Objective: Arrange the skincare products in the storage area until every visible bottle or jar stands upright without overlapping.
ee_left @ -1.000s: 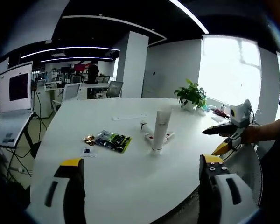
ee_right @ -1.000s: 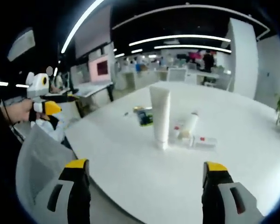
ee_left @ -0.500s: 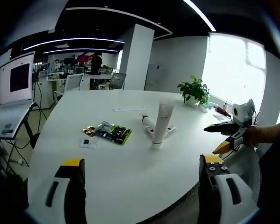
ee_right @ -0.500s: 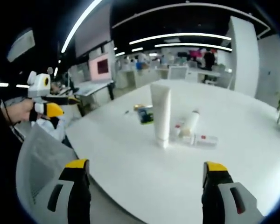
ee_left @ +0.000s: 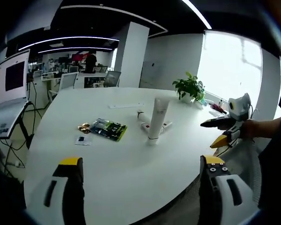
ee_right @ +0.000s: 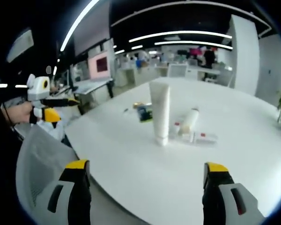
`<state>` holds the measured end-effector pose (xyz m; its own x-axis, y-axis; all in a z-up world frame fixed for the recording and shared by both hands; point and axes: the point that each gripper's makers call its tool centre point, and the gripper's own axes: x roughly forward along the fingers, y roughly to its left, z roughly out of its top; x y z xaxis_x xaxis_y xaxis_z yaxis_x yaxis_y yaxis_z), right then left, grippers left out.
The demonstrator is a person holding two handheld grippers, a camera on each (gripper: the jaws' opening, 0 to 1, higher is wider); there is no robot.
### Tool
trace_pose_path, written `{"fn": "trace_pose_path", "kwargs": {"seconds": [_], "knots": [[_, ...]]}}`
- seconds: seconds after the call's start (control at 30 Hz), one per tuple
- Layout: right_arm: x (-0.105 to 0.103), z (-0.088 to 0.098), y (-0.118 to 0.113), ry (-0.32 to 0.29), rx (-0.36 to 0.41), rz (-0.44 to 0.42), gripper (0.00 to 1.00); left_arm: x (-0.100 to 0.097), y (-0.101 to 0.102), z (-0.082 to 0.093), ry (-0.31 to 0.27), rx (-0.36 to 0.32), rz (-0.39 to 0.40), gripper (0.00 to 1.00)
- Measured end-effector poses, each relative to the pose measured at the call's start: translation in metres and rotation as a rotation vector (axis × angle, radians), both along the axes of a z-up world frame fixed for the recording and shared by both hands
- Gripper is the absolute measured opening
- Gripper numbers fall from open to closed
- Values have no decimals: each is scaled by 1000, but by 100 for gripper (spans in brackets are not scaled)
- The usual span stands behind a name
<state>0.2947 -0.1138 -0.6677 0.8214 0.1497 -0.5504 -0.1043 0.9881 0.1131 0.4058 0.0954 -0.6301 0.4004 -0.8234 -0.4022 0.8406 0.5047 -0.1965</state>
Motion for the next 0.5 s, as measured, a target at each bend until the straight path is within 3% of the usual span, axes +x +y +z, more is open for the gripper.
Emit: {"fn": "trace_pose_path", "kwargs": {"seconds": [0.5], "knots": [[15, -16, -26, 54, -3, -33, 99, 11, -3, -17, 30, 32, -14, 99]]}}
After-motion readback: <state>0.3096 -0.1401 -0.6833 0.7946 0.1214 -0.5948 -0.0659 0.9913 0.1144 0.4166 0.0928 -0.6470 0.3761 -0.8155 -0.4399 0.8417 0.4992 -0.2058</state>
